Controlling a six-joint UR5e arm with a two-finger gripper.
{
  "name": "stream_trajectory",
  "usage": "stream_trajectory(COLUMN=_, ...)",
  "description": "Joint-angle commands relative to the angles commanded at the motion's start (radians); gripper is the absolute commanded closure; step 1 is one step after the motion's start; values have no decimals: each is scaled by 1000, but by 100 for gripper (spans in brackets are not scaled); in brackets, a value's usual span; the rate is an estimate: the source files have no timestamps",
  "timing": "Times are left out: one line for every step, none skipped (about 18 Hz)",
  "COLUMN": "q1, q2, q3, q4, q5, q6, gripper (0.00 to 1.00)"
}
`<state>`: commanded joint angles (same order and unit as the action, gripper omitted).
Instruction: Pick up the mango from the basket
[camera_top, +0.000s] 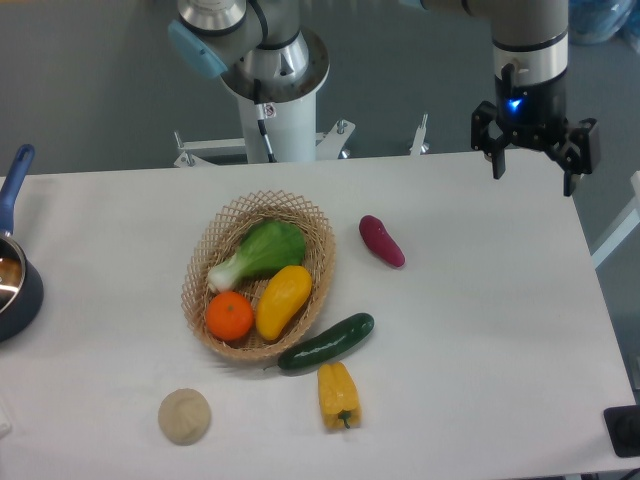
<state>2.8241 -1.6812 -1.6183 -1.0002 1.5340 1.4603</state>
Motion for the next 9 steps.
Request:
stream_trajectory(q1=2, q2=0, q3=-2, q4=2, q5=-2, q6=2, gripper=0)
stream_trajectory(q1=2, q2=0, q3=-5, q4=2, q5=-2, q6=2, gripper=0)
stream_trajectory(q1=2, q2=0, q3=-6, q4=8, q5=-2, q6=2, gripper=0)
stream_trajectory(q1=2, q2=0, q3=-6, q4=12, q5=-2, q6=0, gripper=0)
stream_trajectory(q1=0, q2=0, q3=-6, q4=12, q5=-2, q6=-2, gripper=0)
stream_trajectory(q1=-2, q2=0, q3=-9, q4=12, q5=0, q6=-2, gripper=0)
stream_trajectory(q1=-3, q2=0, q3=-12, q4=12, q5=0, q6=-3, gripper=0)
stream_trajectory(q1=-3, q2=0, q3=-18, q4=12, q5=0, q6=-6, gripper=0)
stream_trajectory(q1=-3, q2=2, q3=-29, q4=14, q5=0, q6=-8, gripper=0)
